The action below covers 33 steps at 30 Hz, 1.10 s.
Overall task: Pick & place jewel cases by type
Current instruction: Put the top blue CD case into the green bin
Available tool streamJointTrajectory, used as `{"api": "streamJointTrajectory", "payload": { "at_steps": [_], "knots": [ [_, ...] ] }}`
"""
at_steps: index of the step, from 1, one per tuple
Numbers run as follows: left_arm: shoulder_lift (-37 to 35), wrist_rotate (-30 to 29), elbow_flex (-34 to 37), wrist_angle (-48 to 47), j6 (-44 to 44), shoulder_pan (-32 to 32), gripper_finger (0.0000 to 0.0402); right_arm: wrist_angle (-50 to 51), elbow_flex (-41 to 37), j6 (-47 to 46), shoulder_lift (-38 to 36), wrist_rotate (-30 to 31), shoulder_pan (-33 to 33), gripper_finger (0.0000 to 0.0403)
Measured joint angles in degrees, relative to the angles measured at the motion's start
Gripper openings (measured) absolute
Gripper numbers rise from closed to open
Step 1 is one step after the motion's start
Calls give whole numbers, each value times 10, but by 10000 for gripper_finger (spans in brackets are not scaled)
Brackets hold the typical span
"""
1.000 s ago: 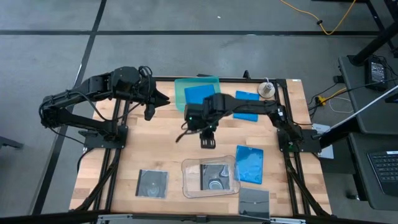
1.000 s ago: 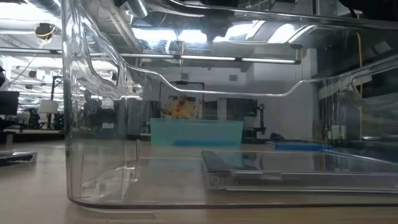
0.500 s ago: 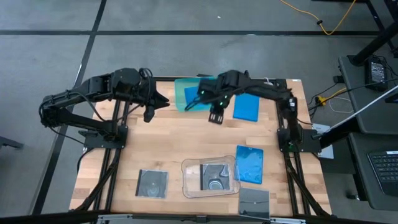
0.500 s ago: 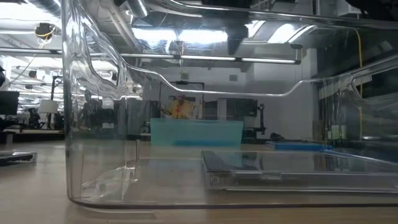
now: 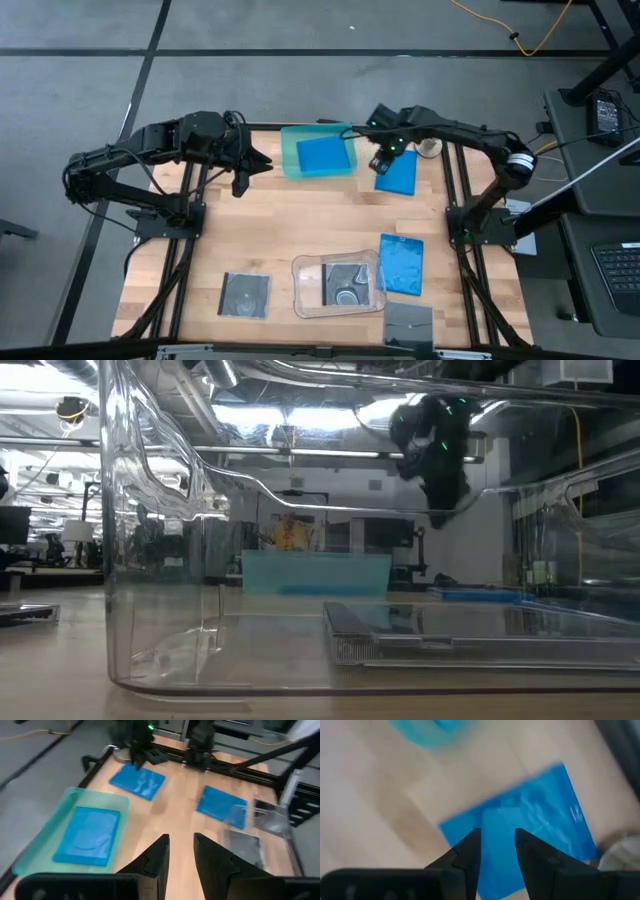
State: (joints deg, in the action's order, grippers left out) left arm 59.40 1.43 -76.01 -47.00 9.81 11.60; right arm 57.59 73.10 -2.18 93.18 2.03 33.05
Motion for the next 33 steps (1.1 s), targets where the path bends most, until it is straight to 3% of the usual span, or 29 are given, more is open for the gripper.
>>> {"api": "streamJointTrajectory", "payload": {
  "at_steps": [10,20,33],
  "knots": [
    [2,-107,0,45,0,0,82,-91,-137,-2,-5,15,54,86],
    [18,-112,0,66,0,2,82,-142,-182,10,-5,0,55,8],
    [56,-106,0,65,-1,2,82,-183,-230,-21,-5,-23,37,8]
  ]
}}
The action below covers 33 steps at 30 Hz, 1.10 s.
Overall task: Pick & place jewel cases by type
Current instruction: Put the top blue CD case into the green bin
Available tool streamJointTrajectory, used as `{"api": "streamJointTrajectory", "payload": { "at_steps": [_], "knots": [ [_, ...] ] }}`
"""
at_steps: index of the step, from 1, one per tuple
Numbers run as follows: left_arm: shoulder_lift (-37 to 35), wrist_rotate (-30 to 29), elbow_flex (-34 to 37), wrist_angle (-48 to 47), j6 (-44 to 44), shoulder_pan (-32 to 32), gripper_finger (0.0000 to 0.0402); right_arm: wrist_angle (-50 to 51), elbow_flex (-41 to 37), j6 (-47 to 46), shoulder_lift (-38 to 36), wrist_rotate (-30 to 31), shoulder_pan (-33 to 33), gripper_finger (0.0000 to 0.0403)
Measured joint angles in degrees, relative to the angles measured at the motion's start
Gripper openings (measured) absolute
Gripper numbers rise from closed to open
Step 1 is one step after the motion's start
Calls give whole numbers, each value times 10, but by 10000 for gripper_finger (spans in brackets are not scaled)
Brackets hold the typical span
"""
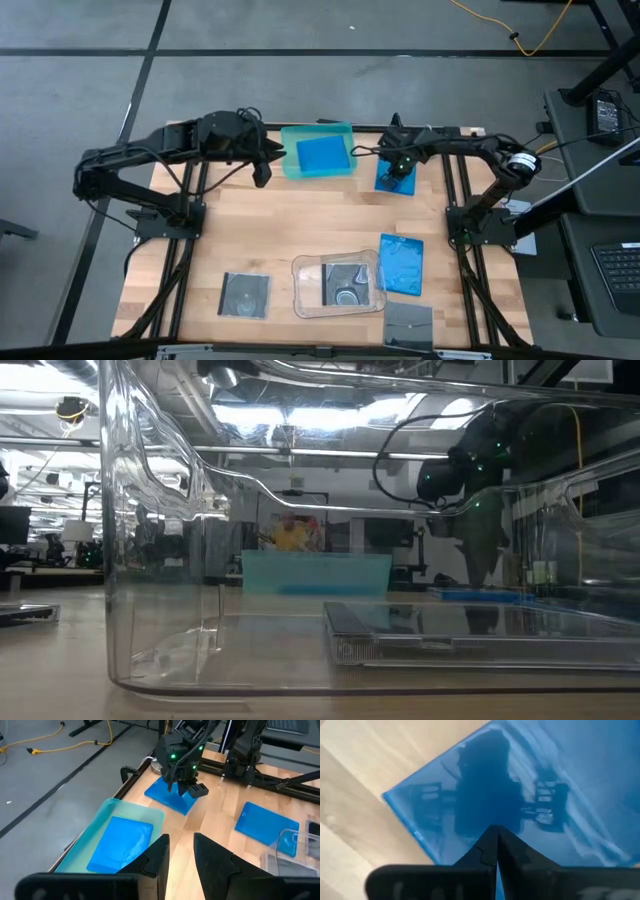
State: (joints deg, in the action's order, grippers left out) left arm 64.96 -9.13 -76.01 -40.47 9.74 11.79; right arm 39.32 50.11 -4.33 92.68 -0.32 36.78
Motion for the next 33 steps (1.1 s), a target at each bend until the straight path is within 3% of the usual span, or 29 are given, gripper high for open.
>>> {"api": "streamJointTrajectory", "payload": {
  "at_steps": [8,24,33],
  "knots": [
    [3,0,0,0,-16,0,82,-24,-25,-54,-2,-20,-60,5],
    [2,-2,0,0,-37,0,82,-99,-27,-235,1,-94,-301,6],
    [2,-2,0,0,-42,0,82,-182,-18,-266,40,-116,-326,6]
  ]
}}
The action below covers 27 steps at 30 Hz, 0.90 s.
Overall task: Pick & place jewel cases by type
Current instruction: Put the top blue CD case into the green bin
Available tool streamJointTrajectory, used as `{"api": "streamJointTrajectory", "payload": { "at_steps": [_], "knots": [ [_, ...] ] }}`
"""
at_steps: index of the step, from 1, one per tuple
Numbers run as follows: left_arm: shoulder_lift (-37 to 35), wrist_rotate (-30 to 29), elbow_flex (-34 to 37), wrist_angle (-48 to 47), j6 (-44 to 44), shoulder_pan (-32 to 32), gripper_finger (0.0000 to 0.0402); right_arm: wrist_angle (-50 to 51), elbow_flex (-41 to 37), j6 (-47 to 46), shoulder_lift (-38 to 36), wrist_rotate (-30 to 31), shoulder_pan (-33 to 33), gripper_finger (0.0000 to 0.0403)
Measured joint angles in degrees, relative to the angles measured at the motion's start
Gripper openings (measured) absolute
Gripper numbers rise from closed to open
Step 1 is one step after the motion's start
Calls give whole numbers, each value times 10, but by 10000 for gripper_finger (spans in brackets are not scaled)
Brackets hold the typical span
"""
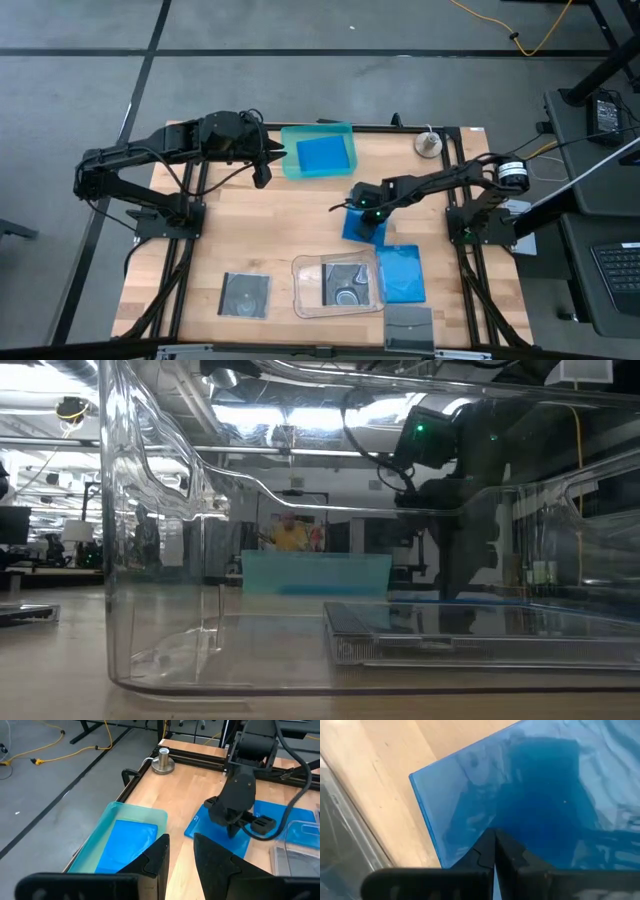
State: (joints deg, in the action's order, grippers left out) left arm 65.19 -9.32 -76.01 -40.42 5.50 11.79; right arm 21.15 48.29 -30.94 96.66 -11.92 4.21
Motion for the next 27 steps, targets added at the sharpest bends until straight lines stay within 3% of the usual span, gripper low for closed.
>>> {"api": "streamJointTrajectory", "payload": {
  "at_steps": [8,17,22,27],
  "knots": [
    [0,17,0,0,12,0,82,37,94,59,2,29,0,7],
    [2,19,0,-4,51,0,82,268,227,120,-1,93,-1,7],
    [25,19,0,-36,64,0,82,340,193,104,-31,105,-11,7],
    [68,20,0,-50,64,0,82,332,99,62,-82,108,-16,7]
  ]
}}
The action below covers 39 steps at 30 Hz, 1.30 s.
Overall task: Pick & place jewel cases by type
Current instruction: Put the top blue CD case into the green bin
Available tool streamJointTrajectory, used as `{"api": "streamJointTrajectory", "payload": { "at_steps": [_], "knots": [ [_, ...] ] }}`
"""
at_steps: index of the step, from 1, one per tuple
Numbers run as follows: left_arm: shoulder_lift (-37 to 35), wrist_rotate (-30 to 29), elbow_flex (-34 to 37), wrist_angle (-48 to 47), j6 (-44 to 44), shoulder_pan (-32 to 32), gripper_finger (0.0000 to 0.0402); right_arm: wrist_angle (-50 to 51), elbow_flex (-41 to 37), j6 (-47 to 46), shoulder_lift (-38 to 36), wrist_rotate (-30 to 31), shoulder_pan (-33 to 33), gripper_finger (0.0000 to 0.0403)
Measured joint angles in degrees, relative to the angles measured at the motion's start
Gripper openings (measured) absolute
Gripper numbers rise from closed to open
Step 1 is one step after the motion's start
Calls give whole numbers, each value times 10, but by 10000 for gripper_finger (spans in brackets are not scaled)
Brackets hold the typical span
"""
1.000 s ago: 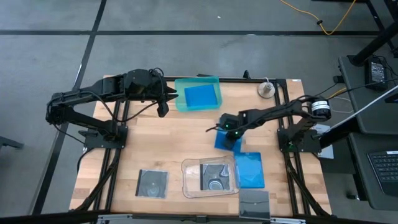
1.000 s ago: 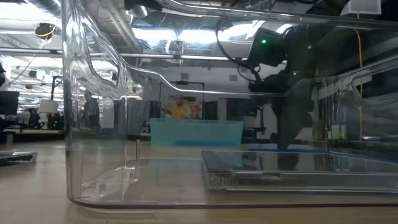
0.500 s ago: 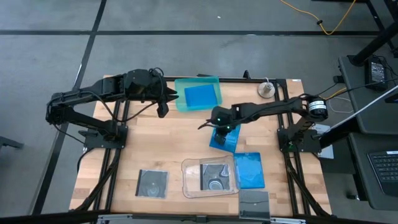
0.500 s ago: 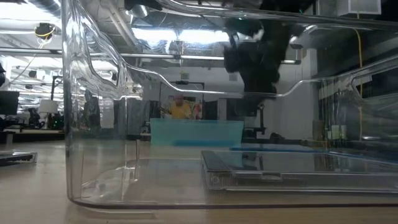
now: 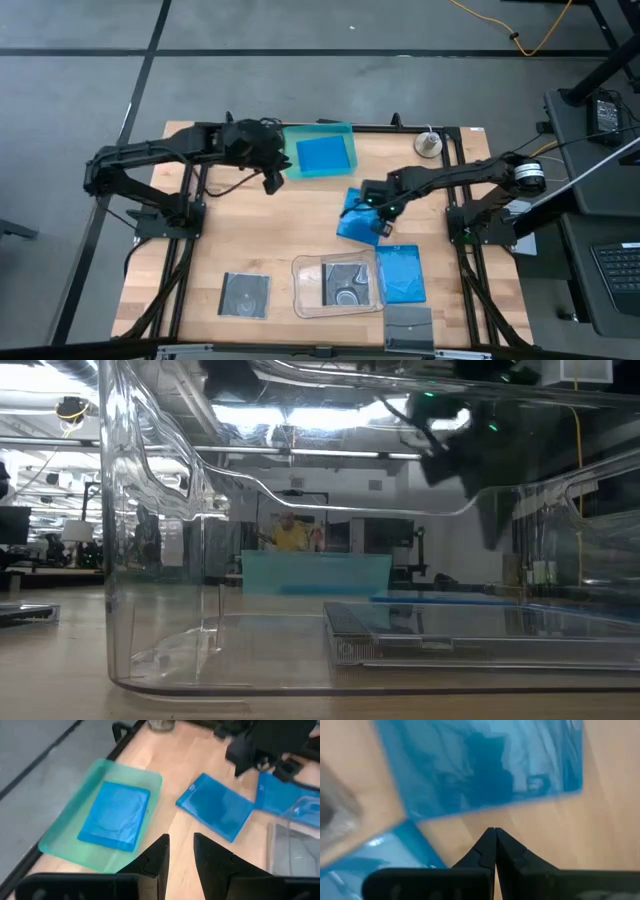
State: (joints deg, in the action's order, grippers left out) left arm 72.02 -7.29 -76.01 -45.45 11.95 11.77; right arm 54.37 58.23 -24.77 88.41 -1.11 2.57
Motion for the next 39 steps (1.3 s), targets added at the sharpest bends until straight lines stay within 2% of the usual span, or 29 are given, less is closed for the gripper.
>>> {"api": "streamJointTrajectory", "payload": {
  "at_steps": [6,10,14,21,29,36,39],
  "knots": [
    [79,64,0,7,3,1,82,-33,-97,-20,-23,-11,6,7],
    [133,103,0,13,4,1,82,-112,-144,-19,-20,-44,10,7],
    [174,138,1,39,20,1,82,-172,-174,-19,-18,-58,10,7],
    [224,172,1,97,59,9,85,-200,-197,1,-21,-63,10,7],
    [264,223,0,134,92,27,132,-208,-199,29,-20,-63,10,7],
    [313,230,0,141,112,20,176,-214,-200,55,-19,-65,18,7],
    [334,254,0,162,118,14,191,-217,-201,61,-19,-73,32,8]
  ]
}}
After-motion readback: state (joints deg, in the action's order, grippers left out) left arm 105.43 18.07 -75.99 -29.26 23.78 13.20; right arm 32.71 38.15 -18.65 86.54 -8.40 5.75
